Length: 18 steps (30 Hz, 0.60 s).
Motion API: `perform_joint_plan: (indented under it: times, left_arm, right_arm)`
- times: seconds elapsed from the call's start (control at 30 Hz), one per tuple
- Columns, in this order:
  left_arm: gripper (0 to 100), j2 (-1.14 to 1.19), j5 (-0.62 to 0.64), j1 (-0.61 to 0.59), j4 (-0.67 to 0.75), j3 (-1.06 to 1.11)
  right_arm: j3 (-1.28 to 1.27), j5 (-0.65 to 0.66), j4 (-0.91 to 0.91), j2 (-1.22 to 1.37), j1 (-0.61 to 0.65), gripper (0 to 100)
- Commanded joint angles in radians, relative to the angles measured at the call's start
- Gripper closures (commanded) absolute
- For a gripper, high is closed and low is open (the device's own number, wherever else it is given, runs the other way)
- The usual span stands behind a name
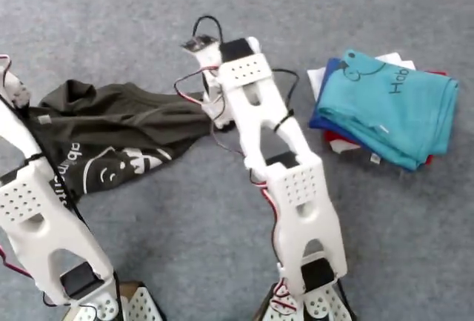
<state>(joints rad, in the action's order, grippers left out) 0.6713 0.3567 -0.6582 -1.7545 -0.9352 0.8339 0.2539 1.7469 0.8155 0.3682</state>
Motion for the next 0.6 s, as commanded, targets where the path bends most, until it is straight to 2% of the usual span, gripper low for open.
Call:
perform_joint_plan:
  times: [0.0,0.3,0.57]
  left_arm:
    - [97,-0.132,-0.009,-0.019,-0.006,-0.050]
    - [97,-0.396,-0.009,-0.010,-0.006,-0.058]
    - [97,-0.755,-0.009,-0.005,-0.005,-0.059]
  right_arm:
    - [0.067,-0.003,0.020,-0.117,0.011,98.5]
    - [0.038,-0.009,0.020,-0.513,0.011,98.5]
    - [0.044,-0.023,0.006,-0.923,0.014,98.5]
